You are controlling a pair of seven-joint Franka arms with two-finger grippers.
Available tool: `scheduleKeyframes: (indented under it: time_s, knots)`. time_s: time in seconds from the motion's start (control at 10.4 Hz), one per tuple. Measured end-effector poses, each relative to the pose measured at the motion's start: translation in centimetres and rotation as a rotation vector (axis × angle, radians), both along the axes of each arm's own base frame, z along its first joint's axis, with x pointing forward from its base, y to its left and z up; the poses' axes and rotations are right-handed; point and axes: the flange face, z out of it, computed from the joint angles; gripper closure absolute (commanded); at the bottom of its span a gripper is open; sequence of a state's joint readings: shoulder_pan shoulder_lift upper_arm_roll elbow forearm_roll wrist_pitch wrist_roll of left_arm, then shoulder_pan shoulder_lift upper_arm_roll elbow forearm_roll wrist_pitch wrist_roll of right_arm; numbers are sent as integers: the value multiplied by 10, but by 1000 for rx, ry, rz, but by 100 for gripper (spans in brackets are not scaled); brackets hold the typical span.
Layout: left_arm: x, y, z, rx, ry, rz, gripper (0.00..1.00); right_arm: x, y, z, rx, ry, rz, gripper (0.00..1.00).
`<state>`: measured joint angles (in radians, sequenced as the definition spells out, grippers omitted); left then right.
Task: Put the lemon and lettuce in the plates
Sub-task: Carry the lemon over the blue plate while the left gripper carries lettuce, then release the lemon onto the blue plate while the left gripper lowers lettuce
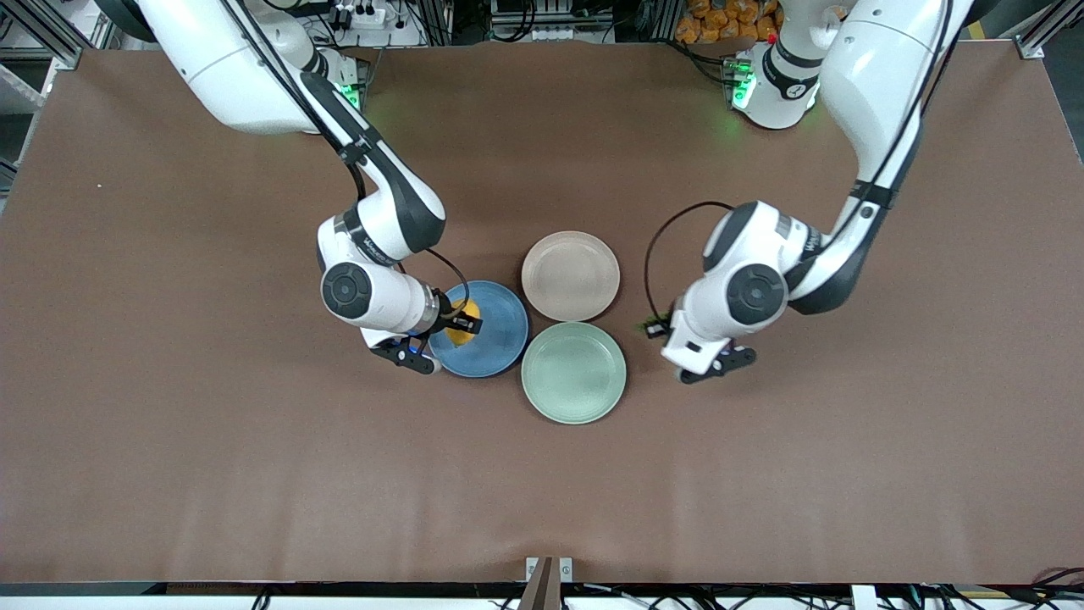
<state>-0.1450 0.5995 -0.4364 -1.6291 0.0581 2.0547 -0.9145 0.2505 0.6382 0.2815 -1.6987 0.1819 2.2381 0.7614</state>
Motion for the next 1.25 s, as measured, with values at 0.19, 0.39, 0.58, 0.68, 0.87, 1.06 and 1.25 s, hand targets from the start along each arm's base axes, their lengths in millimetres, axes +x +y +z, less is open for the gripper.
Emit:
scheduleKeyframes:
  time_s: [0.19, 0.39, 0.58, 0.68, 0.87, 1.06, 1.25]
  knots:
    - [-22, -35, 4, 3, 20, 56, 100, 0, -1, -7, -3, 10, -4, 0]
    - [-53, -78, -4, 26, 42, 91, 100, 2, 0, -4, 0, 4, -6, 0]
    - [-81, -119, -17, 22, 40, 118, 66, 18, -5, 15, 14, -27, -21, 0]
    - [-91, -134, -25, 15, 37, 121, 2, 31, -17, 32, 16, -41, -33, 0]
    - [-96, -143, -42, 10, 26, 121, 0, 56, -66, 64, 22, -66, -26, 0]
    - [-85, -143, -34, -5, -4, 131, 0, 71, -142, 88, 26, -51, 64, 0]
    - [-57, -132, 2, -22, -88, 152, 0, 73, -244, 116, 22, -8, 187, 0]
